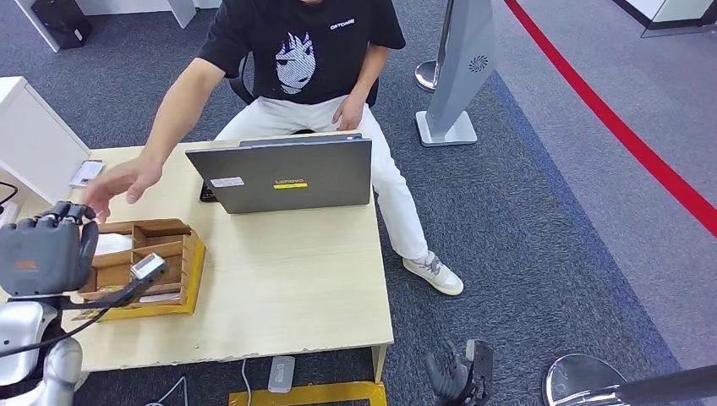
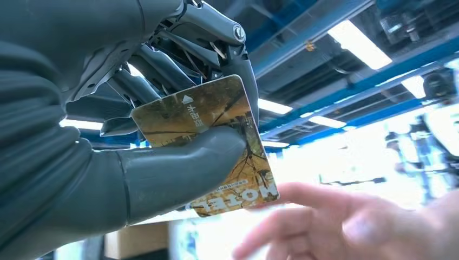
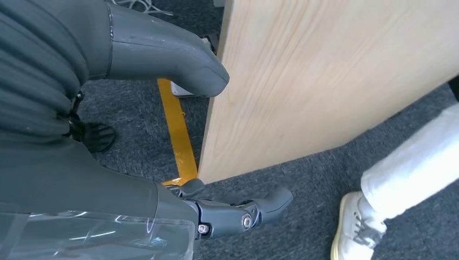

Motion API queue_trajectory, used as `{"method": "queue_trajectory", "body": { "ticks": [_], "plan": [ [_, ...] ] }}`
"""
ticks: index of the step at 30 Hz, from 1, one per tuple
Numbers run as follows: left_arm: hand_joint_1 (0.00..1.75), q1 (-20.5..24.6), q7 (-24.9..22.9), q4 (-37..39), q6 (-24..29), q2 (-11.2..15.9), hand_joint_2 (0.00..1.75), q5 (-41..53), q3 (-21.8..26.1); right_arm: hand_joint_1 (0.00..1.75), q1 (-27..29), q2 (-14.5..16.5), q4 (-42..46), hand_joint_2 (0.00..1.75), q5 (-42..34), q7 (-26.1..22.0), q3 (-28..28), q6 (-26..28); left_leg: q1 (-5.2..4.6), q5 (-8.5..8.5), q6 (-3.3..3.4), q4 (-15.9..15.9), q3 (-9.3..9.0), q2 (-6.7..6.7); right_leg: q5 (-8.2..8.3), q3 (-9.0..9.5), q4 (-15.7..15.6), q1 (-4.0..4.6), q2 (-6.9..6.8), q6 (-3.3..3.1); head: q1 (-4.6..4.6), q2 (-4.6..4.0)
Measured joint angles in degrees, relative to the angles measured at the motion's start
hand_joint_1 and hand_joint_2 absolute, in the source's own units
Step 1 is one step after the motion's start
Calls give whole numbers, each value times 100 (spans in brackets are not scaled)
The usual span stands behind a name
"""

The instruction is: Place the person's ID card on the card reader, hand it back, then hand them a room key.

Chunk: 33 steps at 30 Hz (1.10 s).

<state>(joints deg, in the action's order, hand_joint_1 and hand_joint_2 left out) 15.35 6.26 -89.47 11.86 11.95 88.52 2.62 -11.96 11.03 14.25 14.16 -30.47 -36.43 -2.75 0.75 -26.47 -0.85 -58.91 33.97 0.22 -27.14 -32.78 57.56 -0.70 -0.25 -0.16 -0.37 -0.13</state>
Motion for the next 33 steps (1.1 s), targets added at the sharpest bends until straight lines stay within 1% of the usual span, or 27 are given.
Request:
{"method": "queue_trajectory", "body": {
  "ticks": [2,3,4,6,9,14,15,18,19,23,26,29,33],
  "plan": [
    [175,547,-385,517,-109,79,175,92,-27,0,-50,37,-2,175,112,70,54,-21,4,6,-5,0,1,-2,6,-2,2,3,-2,-7,1,0],
    [175,816,-517,831,-72,120,175,109,-47,0,-79,58,-3,175,148,92,81,-25,5,8,-8,0,1,-1,9,-2,3,5,-2,-11,-3,0],
    [175,1036,-584,1112,-10,149,175,116,-68,0,-101,81,-4,175,173,107,101,-24,6,10,-10,0,0,1,12,-2,5,6,0,-14,-8,0],
    [175,1331,-626,1519,91,176,175,122,-96,0,-124,110,-6,175,197,117,120,-25,5,12,-13,0,-2,3,12,-2,7,6,2,-15,-16,0],
    [175,1526,-629,1877,124,205,175,124,-107,0,-132,128,-7,175,210,120,133,-26,5,12,-15,0,0,8,12,-5,8,6,9,-15,-15,0],
    [175,1636,-620,2088,101,238,175,124,-107,0,-134,135,-7,175,242,116,154,-25,5,11,-15,0,6,16,12,-13,8,5,19,-15,-12,0],
    [148,1647,-620,2114,100,245,175,124,-107,0,-135,135,-7,175,246,116,156,-24,5,10,-14,0,8,21,12,-15,8,5,25,-15,-11,0],
    [17,1677,-621,2179,101,257,175,124,-107,0,-135,136,-7,175,249,116,162,-24,4,5,-15,0,9,38,13,-22,8,5,42,-15,-12,0],
    [0,1681,-621,2193,103,258,175,124,-107,0,-135,136,-7,175,250,116,165,-24,4,4,-15,0,9,42,13,-23,8,5,45,-15,-12,0],
    [0,1665,-610,2226,130,251,175,123,-106,0,-137,136,-7,175,250,116,174,-24,5,1,-14,0,12,34,10,-26,8,5,39,-15,-11,0],
    [0,1576,-441,2176,194,192,175,70,-85,0,-135,136,-7,175,250,107,178,-24,5,1,-13,1,13,28,9,-25,8,5,34,-15,-13,0],
    [0,1367,-173,1938,325,6,175,-119,-14,0,-129,136,-7,175,238,90,177,-29,4,1,-13,1,13,28,9,-25,8,4,34,-15,-11,0],
    [0,988,85,1357,422,-391,175,-604,123,0,-84,136,-6,175,201,36,165,-43,-1,0,-12,1,14,26,9,-24,7,1,32,-14,-7,0]
  ]
}}
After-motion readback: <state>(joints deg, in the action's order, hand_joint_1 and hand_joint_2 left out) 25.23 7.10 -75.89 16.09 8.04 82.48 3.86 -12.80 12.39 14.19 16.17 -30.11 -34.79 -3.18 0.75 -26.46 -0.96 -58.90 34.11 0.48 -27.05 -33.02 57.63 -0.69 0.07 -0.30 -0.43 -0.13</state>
